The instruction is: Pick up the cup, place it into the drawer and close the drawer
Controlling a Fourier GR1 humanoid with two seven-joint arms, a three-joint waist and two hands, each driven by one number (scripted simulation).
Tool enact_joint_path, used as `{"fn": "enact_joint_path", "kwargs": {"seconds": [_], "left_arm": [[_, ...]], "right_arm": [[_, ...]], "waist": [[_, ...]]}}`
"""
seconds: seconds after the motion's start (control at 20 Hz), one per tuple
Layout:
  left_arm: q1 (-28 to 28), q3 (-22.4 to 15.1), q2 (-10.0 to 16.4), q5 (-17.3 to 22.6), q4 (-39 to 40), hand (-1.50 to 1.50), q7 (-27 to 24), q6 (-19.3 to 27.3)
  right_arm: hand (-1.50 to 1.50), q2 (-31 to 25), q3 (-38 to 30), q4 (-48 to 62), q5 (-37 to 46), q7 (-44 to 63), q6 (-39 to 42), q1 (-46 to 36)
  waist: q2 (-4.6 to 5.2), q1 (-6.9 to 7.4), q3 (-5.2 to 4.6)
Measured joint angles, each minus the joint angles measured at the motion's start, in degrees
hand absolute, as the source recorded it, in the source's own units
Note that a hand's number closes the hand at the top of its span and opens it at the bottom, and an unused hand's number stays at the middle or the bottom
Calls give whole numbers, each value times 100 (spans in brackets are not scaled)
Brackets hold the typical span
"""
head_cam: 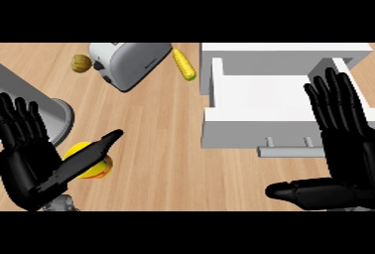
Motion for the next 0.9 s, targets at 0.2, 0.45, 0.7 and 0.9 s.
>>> {"fn": "enact_joint_path", "kwargs": {"seconds": [0.2,0.45,0.7,0.9], "left_arm": [[79,34,10,82,85,-150,-44,100],[414,-74,-9,290,167,-150,-226,221],[733,70,18,755,511,-150,-744,177],[949,223,-2,1102,850,-150,-1195,170]], "right_arm": [[-150,23,42,-60,54,68,-20,-4],[-150,-7,-3,-79,18,14,61,73],[-150,-71,-132,-146,-107,149,87,-23],[-150,-129,-223,-249,-211,165,181,95]], "waist": [[-1,0,0],[-2,0,-1],[-1,4,-1],[-2,2,-1]]}}
